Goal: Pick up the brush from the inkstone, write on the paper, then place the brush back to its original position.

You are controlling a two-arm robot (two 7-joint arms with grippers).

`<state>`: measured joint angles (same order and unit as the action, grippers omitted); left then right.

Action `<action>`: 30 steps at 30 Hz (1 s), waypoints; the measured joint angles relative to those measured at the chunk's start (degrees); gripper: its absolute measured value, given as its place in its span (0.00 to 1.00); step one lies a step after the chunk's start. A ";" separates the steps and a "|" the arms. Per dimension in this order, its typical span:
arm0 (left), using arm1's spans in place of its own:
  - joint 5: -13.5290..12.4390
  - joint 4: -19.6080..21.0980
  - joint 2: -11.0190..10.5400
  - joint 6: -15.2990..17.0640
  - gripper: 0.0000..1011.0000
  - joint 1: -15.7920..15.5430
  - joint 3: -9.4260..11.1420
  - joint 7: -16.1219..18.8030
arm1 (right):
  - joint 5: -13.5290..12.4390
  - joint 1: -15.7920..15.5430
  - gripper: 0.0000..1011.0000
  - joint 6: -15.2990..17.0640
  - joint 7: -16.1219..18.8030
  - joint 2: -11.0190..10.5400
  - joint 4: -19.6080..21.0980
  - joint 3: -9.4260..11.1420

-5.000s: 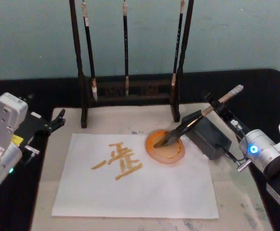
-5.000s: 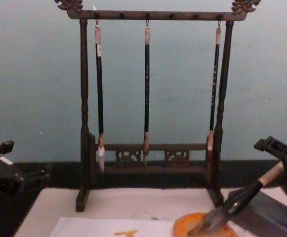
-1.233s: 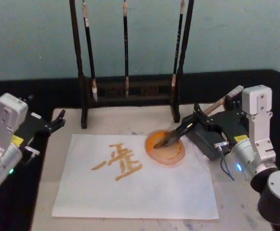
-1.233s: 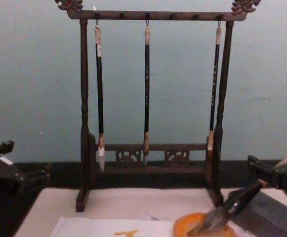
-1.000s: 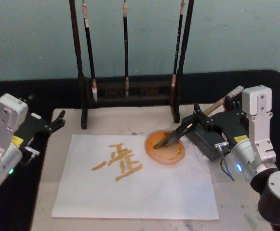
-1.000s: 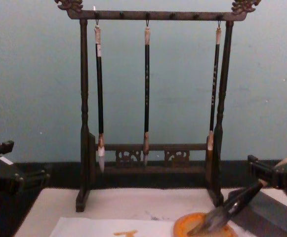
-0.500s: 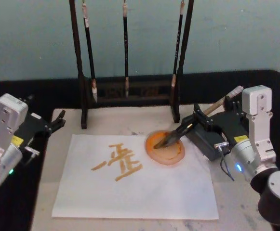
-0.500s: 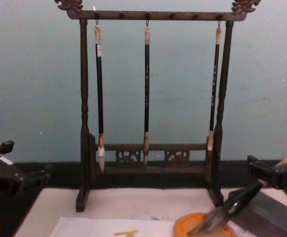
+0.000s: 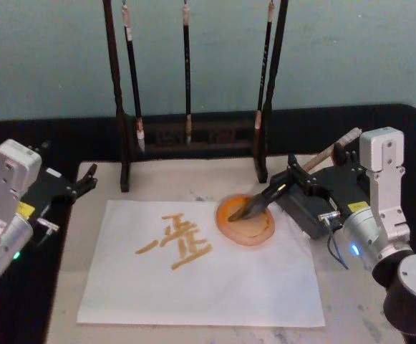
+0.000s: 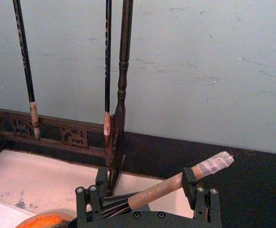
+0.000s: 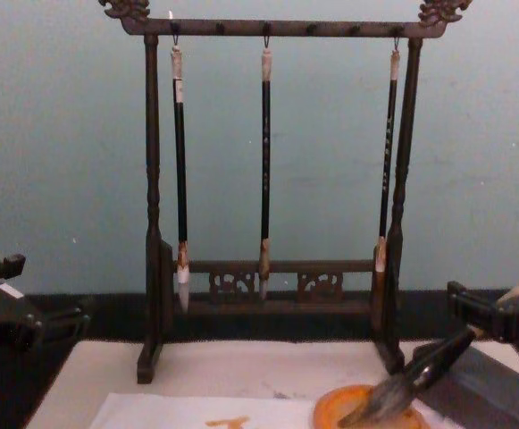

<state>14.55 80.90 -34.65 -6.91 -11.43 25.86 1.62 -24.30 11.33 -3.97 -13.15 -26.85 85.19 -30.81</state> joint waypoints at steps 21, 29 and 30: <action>0.00 0.00 0.00 0.00 1.00 0.00 0.00 0.00 | 0.00 0.00 0.99 0.00 -0.01 0.00 0.00 0.00; 0.00 0.00 0.00 0.00 1.00 0.00 0.00 0.00 | 0.01 0.00 0.99 -0.01 0.00 0.00 0.00 0.00; 0.00 0.00 0.00 0.00 1.00 0.00 0.00 0.00 | 0.01 0.00 0.99 -0.01 -0.01 0.00 0.00 0.00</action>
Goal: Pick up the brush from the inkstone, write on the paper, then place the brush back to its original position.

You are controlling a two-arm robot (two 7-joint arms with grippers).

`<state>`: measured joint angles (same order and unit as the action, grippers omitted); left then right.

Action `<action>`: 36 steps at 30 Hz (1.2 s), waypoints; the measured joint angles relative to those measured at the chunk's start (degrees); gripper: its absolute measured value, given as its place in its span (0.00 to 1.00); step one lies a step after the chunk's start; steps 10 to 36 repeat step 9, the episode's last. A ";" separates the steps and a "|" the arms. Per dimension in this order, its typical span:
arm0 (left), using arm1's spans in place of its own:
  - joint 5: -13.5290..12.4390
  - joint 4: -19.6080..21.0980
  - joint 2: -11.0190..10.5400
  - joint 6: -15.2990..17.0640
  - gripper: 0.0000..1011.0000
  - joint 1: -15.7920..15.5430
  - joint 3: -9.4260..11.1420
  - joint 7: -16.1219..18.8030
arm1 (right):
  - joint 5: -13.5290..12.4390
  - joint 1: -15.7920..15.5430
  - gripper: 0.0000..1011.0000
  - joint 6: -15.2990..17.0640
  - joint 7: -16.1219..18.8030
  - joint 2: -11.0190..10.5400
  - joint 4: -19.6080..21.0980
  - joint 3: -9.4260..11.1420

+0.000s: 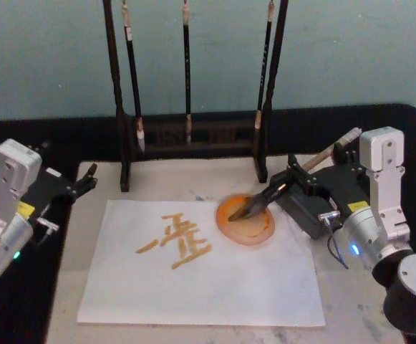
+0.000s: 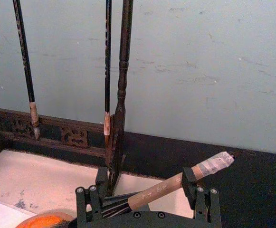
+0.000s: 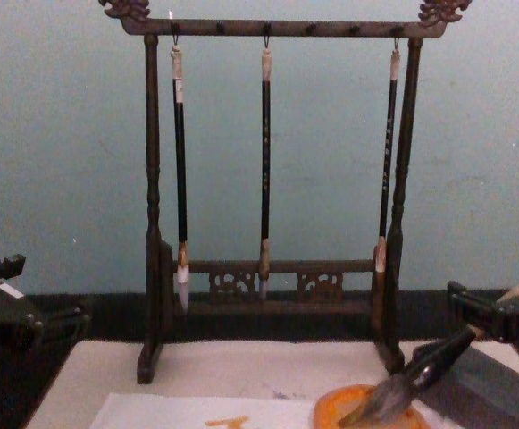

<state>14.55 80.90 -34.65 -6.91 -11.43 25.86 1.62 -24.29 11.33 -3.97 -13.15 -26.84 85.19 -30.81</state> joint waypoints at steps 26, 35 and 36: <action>0.00 0.00 0.00 0.00 1.00 0.00 0.00 0.00 | 0.00 0.00 0.99 0.00 0.00 0.00 0.00 0.00; 0.00 0.00 0.00 0.00 1.00 0.00 0.00 0.00 | 0.00 0.00 0.99 0.00 0.00 0.00 0.00 0.00; 0.00 0.00 0.00 0.00 1.00 0.00 0.00 0.00 | 0.00 0.00 0.99 0.00 0.00 0.00 0.00 0.00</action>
